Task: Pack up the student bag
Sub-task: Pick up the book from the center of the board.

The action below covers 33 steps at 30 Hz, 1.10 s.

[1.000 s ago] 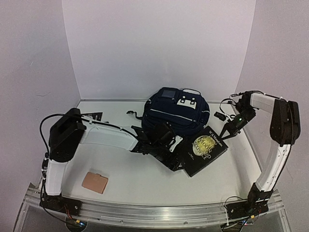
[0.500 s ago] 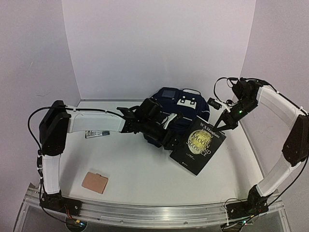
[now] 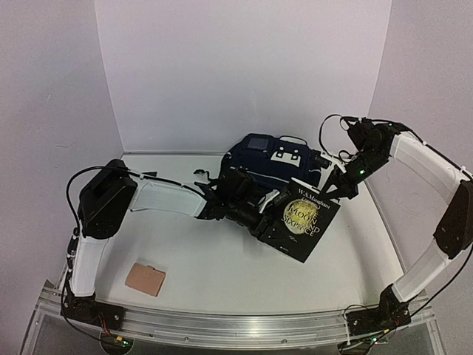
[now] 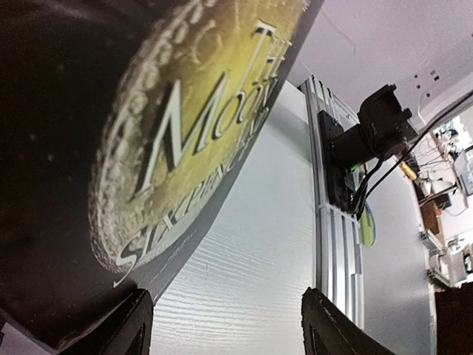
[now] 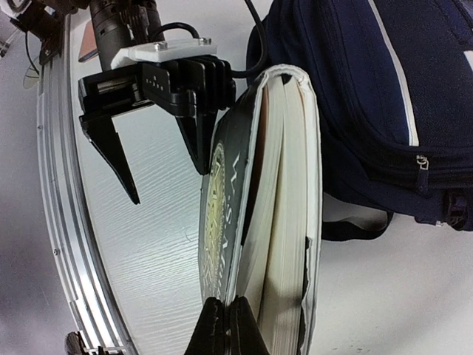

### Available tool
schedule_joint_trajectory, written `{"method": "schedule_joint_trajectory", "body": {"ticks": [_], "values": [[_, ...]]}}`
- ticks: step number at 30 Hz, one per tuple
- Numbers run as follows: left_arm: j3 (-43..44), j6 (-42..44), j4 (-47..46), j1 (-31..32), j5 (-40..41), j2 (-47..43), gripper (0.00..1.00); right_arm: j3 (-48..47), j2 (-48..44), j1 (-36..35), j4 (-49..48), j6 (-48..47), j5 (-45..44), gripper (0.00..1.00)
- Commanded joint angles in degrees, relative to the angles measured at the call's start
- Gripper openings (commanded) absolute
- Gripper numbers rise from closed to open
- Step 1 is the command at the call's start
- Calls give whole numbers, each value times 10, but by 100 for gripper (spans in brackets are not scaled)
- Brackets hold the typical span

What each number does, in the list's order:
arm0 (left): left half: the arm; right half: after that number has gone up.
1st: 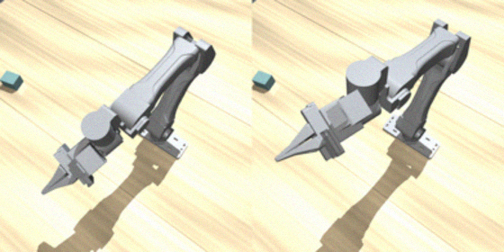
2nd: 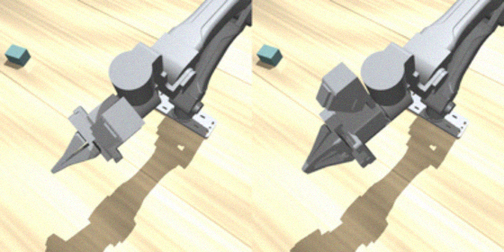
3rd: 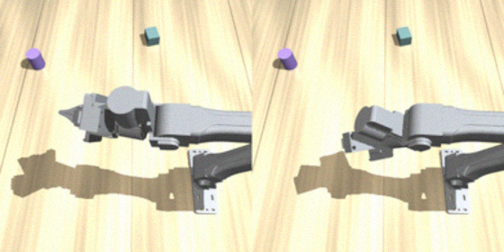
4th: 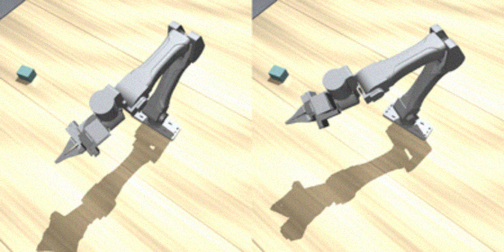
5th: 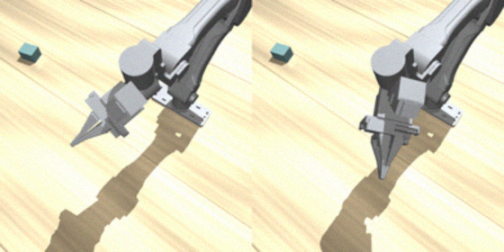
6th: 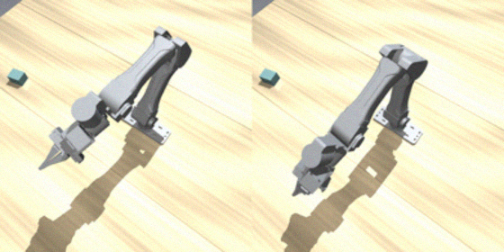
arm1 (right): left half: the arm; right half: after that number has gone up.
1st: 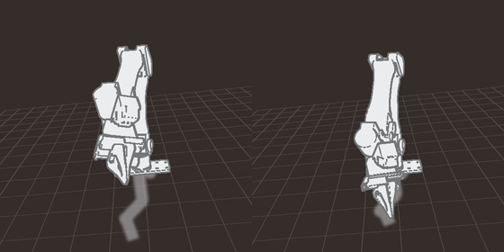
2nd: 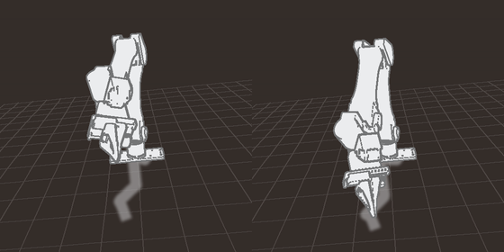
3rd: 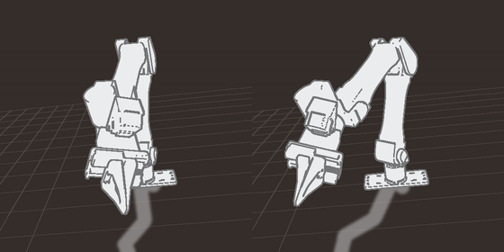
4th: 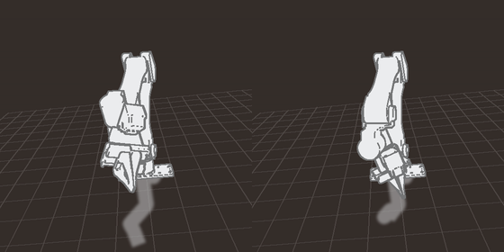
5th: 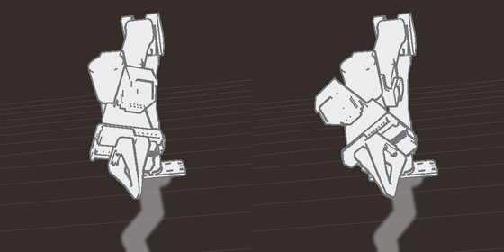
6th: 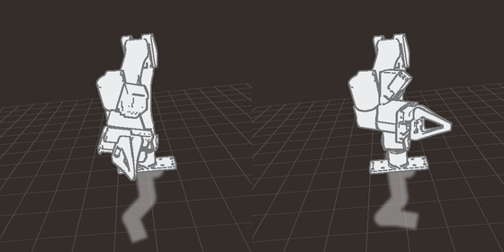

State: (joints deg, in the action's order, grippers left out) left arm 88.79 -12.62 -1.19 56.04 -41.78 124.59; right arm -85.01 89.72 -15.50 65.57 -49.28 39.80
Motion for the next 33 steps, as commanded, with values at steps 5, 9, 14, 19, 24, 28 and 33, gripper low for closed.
{"method": "schedule_joint_trajectory", "body": {"ticks": [5, 9, 14, 19, 24, 28, 33], "values": [[-113, 118, -36, -5, 101, -146, 76, 5, -41, -19, -2, -67, 0, 0], [-131, 144, -38, -9, 124, -165, 79, 7, -43, -24, -5, -71, -2, 0], [-96, 155, -55, -11, 108, -124, 81, 4, -42, -32, -8, -70, 0, 0], [-50, 136, -98, -11, 92, -68, 73, 8, -52, -38, -10, -80, 1, 0], [-55, 93, -132, -11, 57, -62, 42, 12, -53, -38, -17, -84, 5, 0], [-111, 45, -164, -12, 69, -108, 16, 3, -44, -38, -42, -51, -1, 3], [-169, -54, -177, -20, 121, -191, 0, -52, -15, -38, -131, 73, -17, 55]]}}
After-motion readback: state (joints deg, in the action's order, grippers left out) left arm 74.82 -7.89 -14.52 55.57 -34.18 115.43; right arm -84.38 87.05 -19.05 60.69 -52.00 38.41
